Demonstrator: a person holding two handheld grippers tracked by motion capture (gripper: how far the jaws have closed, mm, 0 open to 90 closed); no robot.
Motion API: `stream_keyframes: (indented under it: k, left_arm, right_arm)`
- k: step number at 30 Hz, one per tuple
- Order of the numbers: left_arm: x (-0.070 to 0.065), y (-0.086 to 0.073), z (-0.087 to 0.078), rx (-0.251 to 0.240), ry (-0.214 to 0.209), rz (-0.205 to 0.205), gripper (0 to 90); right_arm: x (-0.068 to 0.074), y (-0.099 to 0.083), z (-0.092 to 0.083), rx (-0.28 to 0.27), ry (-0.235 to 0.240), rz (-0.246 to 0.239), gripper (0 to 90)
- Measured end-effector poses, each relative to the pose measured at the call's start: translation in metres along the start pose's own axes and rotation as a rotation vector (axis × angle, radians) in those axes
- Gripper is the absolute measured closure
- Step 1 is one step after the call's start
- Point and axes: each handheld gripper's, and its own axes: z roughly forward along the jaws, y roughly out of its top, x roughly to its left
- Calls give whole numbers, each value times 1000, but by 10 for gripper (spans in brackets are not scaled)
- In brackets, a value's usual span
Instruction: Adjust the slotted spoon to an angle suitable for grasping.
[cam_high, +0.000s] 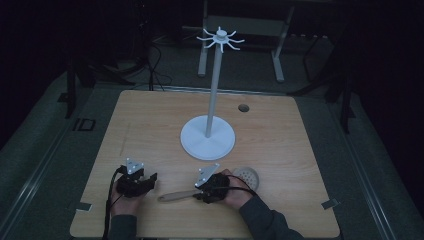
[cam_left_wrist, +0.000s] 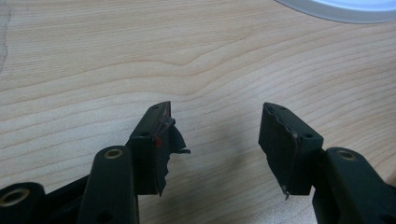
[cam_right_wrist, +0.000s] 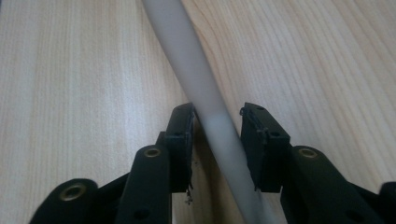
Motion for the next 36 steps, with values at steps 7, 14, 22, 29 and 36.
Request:
stream_keyframes:
  k: [7, 14, 22, 29, 36]
  left_arm:
    - [0, 0, 0, 2, 1, 1, 448]
    - [-1, 0, 1, 6, 2, 3, 448]
    - [-2, 0, 2, 7, 1, 4, 448]
    - [-1, 0, 2, 6, 0, 3, 448]
    - [-2, 0, 2, 10, -2, 9, 448]
  right_arm:
    - [-14, -12, -14, 23, -104, 49, 749]
    - [-33, -35, -41, -6, -195, 167, 758]
    - [-53, -51, -59, -8, -263, 331, 755]
    - [-57, -47, -52, 55, -277, 339, 751]
    - [-67, -38, -45, 91, -246, 342, 702]
